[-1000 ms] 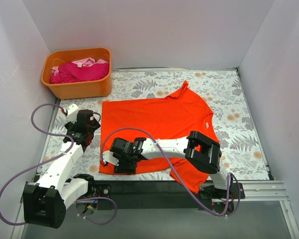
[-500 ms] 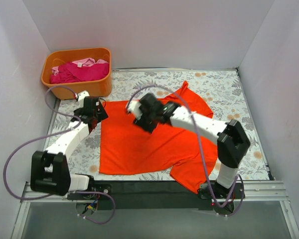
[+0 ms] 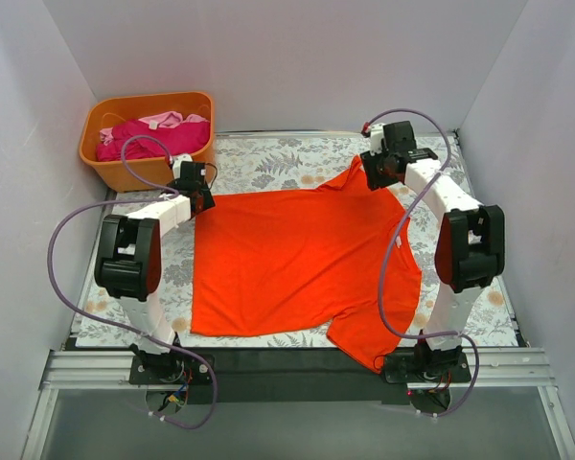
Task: Fold and stack the t-shirts
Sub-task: Flatten the tshirt out, then fold the tshirt
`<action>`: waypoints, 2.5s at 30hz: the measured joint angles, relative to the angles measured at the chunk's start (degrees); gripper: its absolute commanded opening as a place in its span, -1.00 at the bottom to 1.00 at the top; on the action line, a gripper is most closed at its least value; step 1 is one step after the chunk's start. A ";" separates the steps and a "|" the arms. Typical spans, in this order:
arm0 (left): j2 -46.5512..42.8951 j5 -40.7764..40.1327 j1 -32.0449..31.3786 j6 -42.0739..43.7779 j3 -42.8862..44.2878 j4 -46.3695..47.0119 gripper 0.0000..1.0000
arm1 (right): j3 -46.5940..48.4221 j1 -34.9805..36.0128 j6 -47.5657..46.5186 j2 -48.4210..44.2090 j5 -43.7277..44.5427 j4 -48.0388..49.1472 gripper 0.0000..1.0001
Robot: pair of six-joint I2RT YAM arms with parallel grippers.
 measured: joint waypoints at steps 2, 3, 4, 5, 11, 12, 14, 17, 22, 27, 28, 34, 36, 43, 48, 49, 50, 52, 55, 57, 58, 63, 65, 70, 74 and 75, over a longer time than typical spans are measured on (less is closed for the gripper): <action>1.38 -0.17 0.22 -0.20 0.50 1.73 -0.03 | -0.11 -2.34 1.44 1.29 -0.55 1.75 -0.20; 1.81 -0.26 0.31 -0.28 0.50 2.51 -0.04 | -0.22 -3.45 2.19 1.79 -1.01 2.75 -0.20; 2.27 -0.35 0.35 -0.48 0.50 3.30 -0.04 | -0.33 -4.39 2.91 2.32 -1.42 4.04 -0.20; 2.91 -0.35 0.39 -0.74 0.50 4.31 -0.04 | -0.35 -5.05 3.34 2.64 -1.57 4.90 -0.20; 5.62 -0.33 0.98 -1.62 0.52 7.76 0.04 | -0.37 -8.17 4.85 5.33 -2.91 10.49 -0.19; 6.14 -0.31 1.14 -1.77 0.59 8.22 0.05 | -0.35 -8.44 4.90 5.95 -3.19 11.15 -0.19; 7.13 -0.20 1.49 -2.16 0.66 8.70 0.08 | -0.17 -9.03 4.92 7.76 -3.87 12.11 -0.19; 7.76 -0.15 1.70 -2.21 1.05 9.18 0.12 | -0.09 -9.51 4.87 10.69 -4.85 12.83 -0.19; 8.28 0.11 1.81 -2.10 1.55 9.62 0.18 | 0.68 -10.21 4.83 14.99 -6.49 12.94 -0.19; 8.66 0.37 1.88 -1.68 1.92 9.90 0.19 | 2.75 -10.97 4.83 17.03 -7.80 13.75 -0.19; 8.66 0.42 1.88 -1.66 1.92 9.90 0.19 | 2.89 -11.13 4.81 17.11 -8.00 13.99 -0.19; 8.68 0.96 2.03 -1.22 1.92 10.47 0.20 | 3.17 -11.41 4.70 17.16 -9.05 15.63 -0.20; 8.68 1.25 2.08 -0.98 1.92 10.91 0.20 | 3.52 -11.45 4.68 17.29 -9.38 15.82 -0.21; 8.79 1.33 2.14 -0.52 1.99 11.45 0.20 | 4.00 -11.56 4.61 18.64 -10.99 16.50 -0.28; 8.87 1.31 2.14 -0.39 2.21 11.41 0.21 | 4.02 -11.65 4.26 19.89 -11.74 17.40 -0.51; 8.90 1.33 2.14 -0.31 2.27 11.41 0.21 | 4.02 -11.65 4.39 19.89 -11.74 17.49 -0.59; 9.03 1.31 2.14 -0.20 2.40 11.37 0.22 | 4.02 -11.65 4.31 19.96 -11.72 17.53 -0.74; 9.38 1.29 2.14 -0.02 2.69 11.47 0.22 | 4.02 -11.67 4.20 20.04 -11.78 17.55 -0.86; 9.75 1.27 2.12 0.35 3.26 11.50 0.23 | 4.02 -11.67 4.17 20.04 -11.78 17.57 -0.97; 9.77 1.29 2.12 0.46 3.32 11.39 0.24 | 4.02 -11.65 4.22 20.04 -11.78 17.57 -0.97; 9.88 1.27 2.12 0.48 3.45 11.34 0.24 | 4.02 -11.65 4.22 20.04 -11.78 17.55 -0.97; 11.47 1.16 2.05 0.90 5.01 11.67 0.17 | 4.00 -11.67 4.22 20.04 -11.69 17.57 -0.97; 11.58 1.14 2.05 0.90 5.03 11.80 0.05 | 3.96 -11.67 4.22 20.04 -11.58 17.64 -0.97; 11.65 1.22 2.08 0.35 4.94 11.89 -0.42 | 3.76 -11.72 4.26 20.02 -11.56 17.81 -0.97; 11.65 1.38 2.10 -0.04 4.59 12.24 -0.74 | 3.19 -11.72 4.50 19.80 -11.45 18.47 -0.97; 11.65 1.46 2.10 -0.13 4.46 12.46 -0.90 | 2.91 -11.74 4.63 19.63 -11.34 18.69 -0.97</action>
